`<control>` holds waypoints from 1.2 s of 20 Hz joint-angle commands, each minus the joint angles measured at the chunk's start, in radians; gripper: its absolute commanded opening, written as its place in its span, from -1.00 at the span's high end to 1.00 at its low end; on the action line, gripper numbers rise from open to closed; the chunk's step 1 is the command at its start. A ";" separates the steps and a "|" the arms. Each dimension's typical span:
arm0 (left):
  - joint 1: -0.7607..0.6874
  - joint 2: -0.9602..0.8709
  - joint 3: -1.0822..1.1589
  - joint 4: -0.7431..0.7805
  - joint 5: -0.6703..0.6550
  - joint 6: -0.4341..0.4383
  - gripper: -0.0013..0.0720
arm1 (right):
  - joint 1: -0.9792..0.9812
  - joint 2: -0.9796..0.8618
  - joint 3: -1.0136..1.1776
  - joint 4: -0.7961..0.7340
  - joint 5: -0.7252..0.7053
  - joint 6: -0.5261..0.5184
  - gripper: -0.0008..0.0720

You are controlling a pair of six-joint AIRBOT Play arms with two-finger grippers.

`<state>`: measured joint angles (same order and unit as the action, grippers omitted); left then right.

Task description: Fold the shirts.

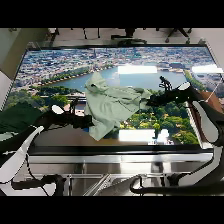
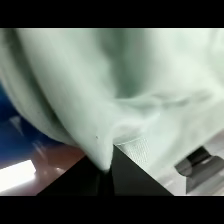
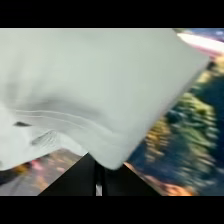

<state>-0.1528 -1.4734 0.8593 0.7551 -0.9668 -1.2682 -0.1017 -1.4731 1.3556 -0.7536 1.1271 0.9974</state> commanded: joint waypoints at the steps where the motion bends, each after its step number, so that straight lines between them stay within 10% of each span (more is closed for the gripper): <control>1: 0.056 0.069 0.080 -0.013 -0.092 0.011 0.92 | -0.012 0.019 0.012 0.190 0.090 -0.066 0.92; 9: 0.306 0.516 0.607 -0.017 -0.248 -0.016 0.92 | -0.268 0.451 0.173 0.820 0.211 -0.162 0.92; 17: 0.476 0.678 1.112 -0.014 -0.241 -0.015 0.92 | -0.348 0.924 0.214 0.722 -0.096 -0.279 0.92; 24: 0.538 0.555 1.102 -0.069 -0.300 -0.014 0.92 | -0.345 0.814 0.214 0.640 -0.011 -0.282 0.92</control>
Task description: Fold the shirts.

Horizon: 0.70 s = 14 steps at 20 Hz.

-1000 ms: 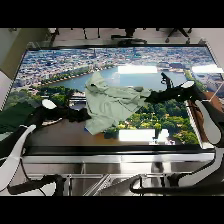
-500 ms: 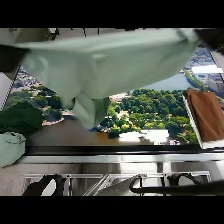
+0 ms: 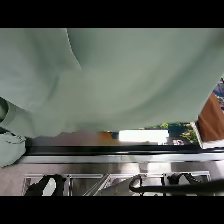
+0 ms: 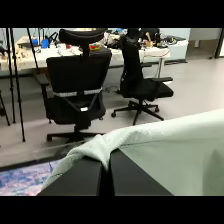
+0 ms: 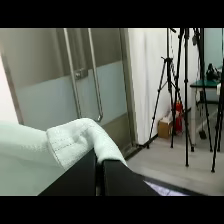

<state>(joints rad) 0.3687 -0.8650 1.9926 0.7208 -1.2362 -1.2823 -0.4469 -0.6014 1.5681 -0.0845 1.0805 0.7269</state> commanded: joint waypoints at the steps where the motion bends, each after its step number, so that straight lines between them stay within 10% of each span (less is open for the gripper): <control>1: 0.016 -0.094 -0.079 -0.062 -0.048 0.006 0.92 | 0.000 -0.107 0.001 -0.029 0.062 -0.014 0.92; 7: -0.164 -0.431 -0.349 -0.084 0.060 0.167 0.92 | 0.184 -0.521 -0.044 -0.195 0.071 -0.024 0.92; 14: -0.298 -0.950 -0.299 -0.085 0.364 0.312 0.91 | 0.328 -0.946 -0.044 -0.271 -0.316 -0.077 0.92</control>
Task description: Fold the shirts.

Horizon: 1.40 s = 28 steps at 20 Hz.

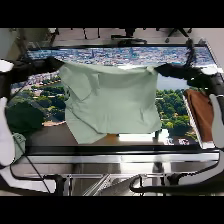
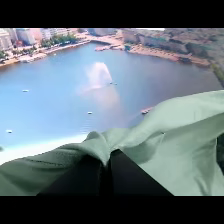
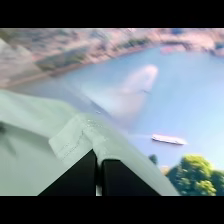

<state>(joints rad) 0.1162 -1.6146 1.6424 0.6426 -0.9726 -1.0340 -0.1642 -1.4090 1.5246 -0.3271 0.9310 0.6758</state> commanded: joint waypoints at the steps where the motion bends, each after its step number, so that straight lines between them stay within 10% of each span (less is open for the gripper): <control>1: -0.052 -0.254 0.097 -0.006 0.085 0.064 0.91 | 0.051 -0.161 0.000 -0.029 -0.196 -0.026 0.92; 3: -0.053 -0.332 0.185 -0.006 0.026 0.062 0.90 | 0.051 -0.175 0.000 -0.029 -0.205 -0.025 0.89; 4: -0.044 -0.354 0.224 -0.006 -0.022 0.055 0.77 | 0.048 -0.170 0.003 -0.029 -0.192 -0.025 0.53; 5: -0.031 -0.368 0.266 -0.006 -0.084 0.042 -0.24 | 0.039 -0.154 0.003 -0.030 -0.175 -0.025 0.11; 6: -0.013 -0.375 0.308 -0.005 -0.147 0.003 -0.71 | 0.022 -0.133 0.003 -0.030 -0.146 -0.024 0.08; 14: 0.275 -0.204 0.163 0.150 -0.565 -0.164 -0.65 | -0.205 0.112 -0.095 -0.411 0.269 0.379 0.08; 21: 0.358 -0.064 -0.394 0.315 -0.361 -0.150 -0.65 | -0.256 0.250 -0.498 -0.545 0.297 0.476 -0.15; 28: 0.253 -0.181 -0.407 0.183 -0.190 -0.085 -0.65 | -0.246 0.249 -0.632 -0.540 0.277 0.477 -0.16</control>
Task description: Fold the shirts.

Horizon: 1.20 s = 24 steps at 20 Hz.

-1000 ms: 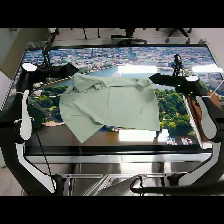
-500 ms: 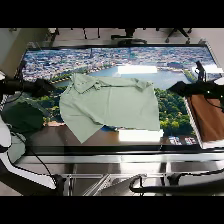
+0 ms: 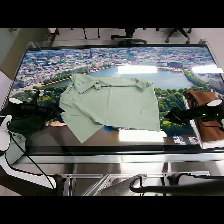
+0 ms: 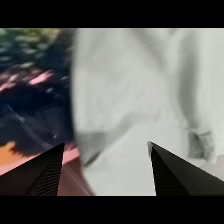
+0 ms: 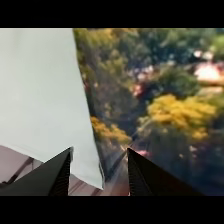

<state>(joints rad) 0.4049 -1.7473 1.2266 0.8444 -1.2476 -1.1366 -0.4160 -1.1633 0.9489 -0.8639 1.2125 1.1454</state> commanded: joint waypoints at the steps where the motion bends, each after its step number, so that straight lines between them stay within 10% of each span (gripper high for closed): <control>1: -0.048 -0.072 0.044 -0.029 0.077 0.017 -0.65 | 0.013 0.003 -0.072 0.000 -0.008 0.007 -0.24; 4: -0.083 -0.121 0.138 -0.034 0.058 0.001 -0.61 | 0.048 0.002 -0.124 0.015 -0.055 0.008 -0.31; 6: -0.095 -0.127 0.178 -0.027 0.038 0.006 0.73 | 0.087 -0.016 -0.137 0.021 -0.066 0.007 -0.31; 7: -0.102 -0.127 0.192 -0.026 0.029 0.010 0.82 | 0.109 -0.035 -0.138 0.022 -0.072 0.008 -0.31; 11: -0.102 -0.127 0.214 -0.027 -0.009 0.010 0.91 | 0.177 -0.109 -0.138 0.087 -0.143 -0.029 -0.25; 16: -0.098 -0.068 0.214 -0.027 -0.059 0.010 0.92 | 0.170 -0.084 -0.056 0.161 -0.154 -0.095 0.92; 24: -0.099 0.412 0.357 -0.159 -0.216 0.010 0.92 | 0.142 0.282 0.415 0.187 -0.072 -0.116 0.92</control>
<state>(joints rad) 0.3061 -1.5024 1.5024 0.7731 -1.3754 -1.1252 -0.2695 -1.0142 1.1892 -0.7059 1.1168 1.0443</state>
